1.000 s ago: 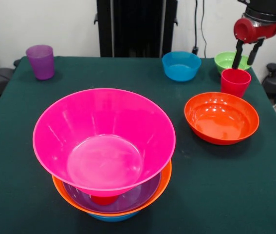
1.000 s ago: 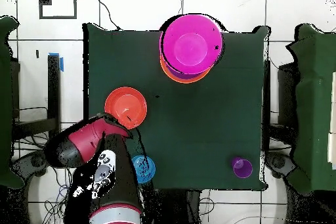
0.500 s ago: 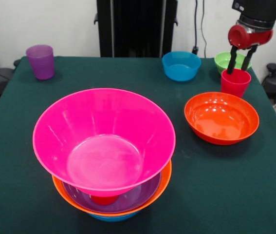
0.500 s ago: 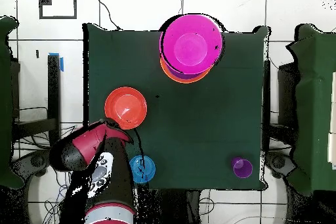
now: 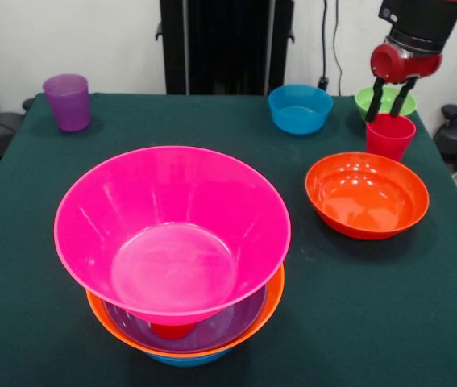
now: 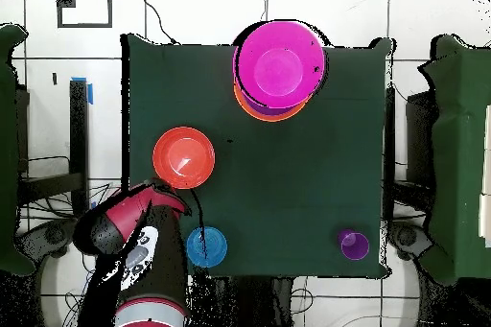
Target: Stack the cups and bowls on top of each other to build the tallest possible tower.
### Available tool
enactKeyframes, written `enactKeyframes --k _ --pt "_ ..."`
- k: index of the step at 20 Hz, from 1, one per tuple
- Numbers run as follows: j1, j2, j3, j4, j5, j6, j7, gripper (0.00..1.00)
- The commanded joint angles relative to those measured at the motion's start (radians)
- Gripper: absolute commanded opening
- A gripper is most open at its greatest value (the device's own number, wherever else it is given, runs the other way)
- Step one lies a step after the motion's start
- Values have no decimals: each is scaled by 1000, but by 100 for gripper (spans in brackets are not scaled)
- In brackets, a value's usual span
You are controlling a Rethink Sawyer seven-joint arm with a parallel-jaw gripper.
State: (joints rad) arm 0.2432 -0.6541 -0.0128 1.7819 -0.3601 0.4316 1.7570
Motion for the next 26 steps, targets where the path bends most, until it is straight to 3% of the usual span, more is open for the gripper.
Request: enactKeyframes --k 1,9,26 --pt "21 56 9 13 30 -58 195 100" --pt "74 120 -38 -8 5 -147 240 100" --pt "176 220 -121 -44 50 -251 321 100"
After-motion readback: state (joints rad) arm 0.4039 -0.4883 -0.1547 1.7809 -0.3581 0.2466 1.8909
